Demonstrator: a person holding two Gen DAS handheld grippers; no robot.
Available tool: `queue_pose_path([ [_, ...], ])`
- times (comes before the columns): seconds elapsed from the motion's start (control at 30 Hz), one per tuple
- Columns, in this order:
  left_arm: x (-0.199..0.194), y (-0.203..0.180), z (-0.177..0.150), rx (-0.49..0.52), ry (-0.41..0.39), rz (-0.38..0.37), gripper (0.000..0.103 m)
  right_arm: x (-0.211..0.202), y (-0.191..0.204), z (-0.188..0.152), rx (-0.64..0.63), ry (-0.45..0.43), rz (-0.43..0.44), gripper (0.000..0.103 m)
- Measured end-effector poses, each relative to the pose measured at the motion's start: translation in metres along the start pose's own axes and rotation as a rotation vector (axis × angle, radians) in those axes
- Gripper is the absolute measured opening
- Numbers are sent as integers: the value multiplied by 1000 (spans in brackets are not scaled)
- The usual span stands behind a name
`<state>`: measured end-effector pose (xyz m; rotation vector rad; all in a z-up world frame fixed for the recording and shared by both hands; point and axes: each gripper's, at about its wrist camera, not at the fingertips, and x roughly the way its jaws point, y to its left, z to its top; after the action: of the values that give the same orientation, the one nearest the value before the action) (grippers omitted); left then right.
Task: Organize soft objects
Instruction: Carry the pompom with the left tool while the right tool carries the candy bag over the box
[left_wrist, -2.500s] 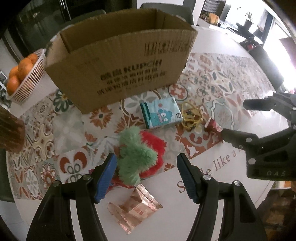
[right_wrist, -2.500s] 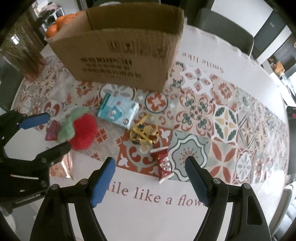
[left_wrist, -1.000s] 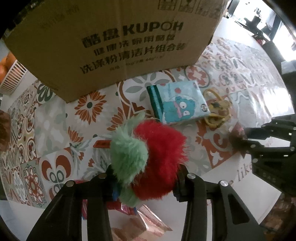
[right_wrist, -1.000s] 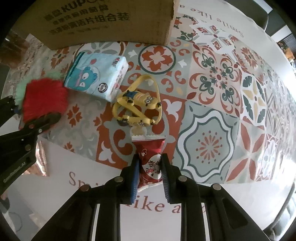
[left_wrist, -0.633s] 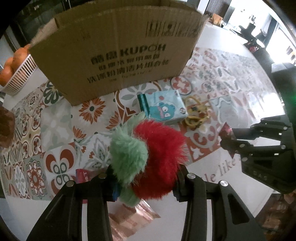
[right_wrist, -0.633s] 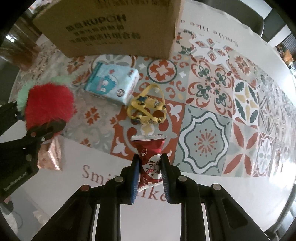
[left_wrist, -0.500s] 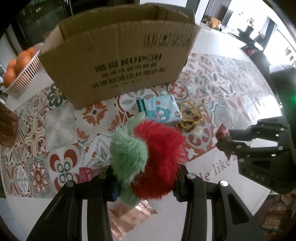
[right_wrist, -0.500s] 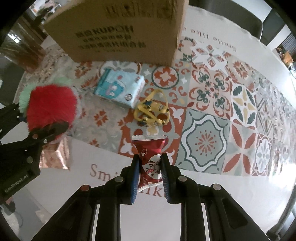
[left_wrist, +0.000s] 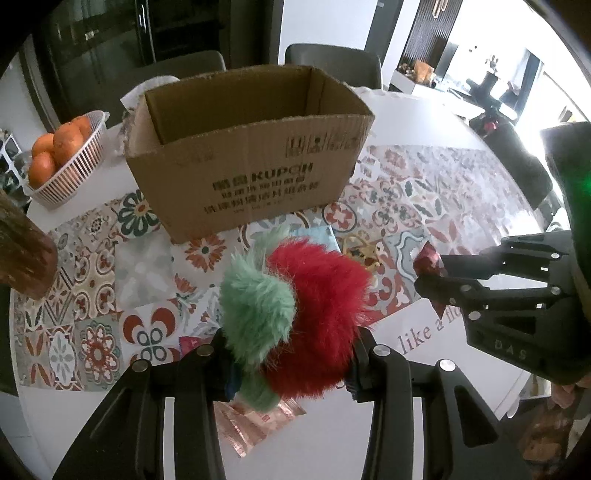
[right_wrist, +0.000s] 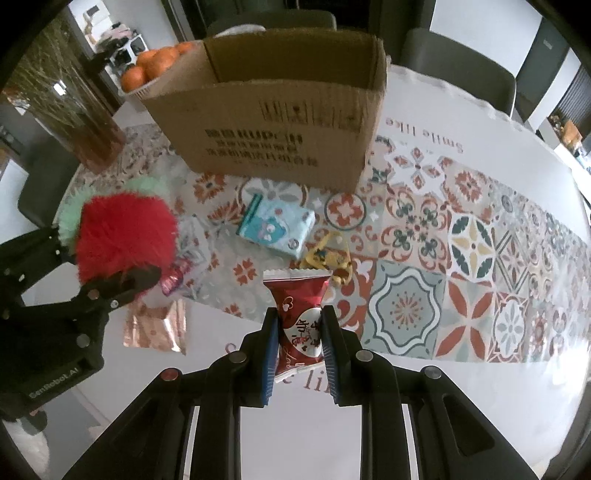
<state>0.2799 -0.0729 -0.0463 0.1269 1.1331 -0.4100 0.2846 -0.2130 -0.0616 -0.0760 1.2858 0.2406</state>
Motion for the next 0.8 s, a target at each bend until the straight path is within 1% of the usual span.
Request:
queue_pose_path([
  [0.2,-14,3,6,-8,-33,7,42,-17,6,8,-2,-53,9,24],
  [0.53,-44,9,27,-9,-110,30,42,-44,10,29,4,-148,32,24],
  [0.73,-59,13,40,-3,-152,36,42,-58,11,43,5,-198,48,24],
  [0.8,-64,15,45,-6,-162,27,42,-62,11,48,9,-213,56,24],
])
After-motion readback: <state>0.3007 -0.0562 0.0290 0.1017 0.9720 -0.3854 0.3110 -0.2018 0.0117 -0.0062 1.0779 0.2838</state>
